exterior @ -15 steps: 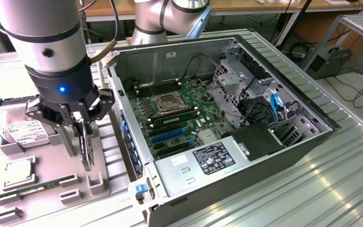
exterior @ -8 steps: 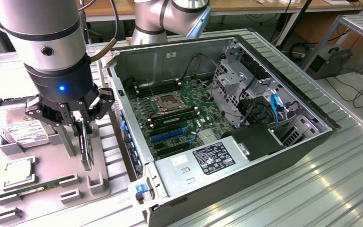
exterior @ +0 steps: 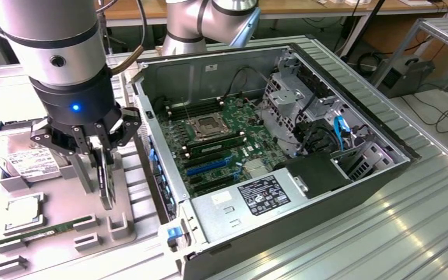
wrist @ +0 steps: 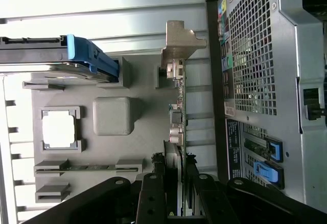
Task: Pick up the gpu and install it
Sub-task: 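Pick up the gpu and move the gpu toward the slot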
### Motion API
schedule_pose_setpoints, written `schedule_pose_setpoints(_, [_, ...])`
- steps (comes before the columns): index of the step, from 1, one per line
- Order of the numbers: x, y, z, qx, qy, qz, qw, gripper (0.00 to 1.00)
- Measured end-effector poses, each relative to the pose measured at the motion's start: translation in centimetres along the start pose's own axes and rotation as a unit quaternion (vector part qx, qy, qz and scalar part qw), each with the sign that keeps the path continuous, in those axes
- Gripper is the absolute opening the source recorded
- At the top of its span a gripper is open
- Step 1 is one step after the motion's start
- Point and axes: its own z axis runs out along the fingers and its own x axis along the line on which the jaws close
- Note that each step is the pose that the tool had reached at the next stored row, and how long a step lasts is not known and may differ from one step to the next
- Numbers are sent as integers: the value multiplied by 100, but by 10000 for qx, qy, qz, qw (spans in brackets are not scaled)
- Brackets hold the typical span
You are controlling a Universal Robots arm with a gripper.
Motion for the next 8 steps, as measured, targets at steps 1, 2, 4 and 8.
schedule_pose_setpoints(1, [0,0,-3,0,0,0,10000,26])
schedule_pose_setpoints(2, [0,0,-7,0,0,0,10000,26])
schedule_pose_setpoints(4, [0,1,-17,0,0,0,10000,26])
schedule_pose_setpoints(8, [0,1,-33,0,0,0,10000,26])
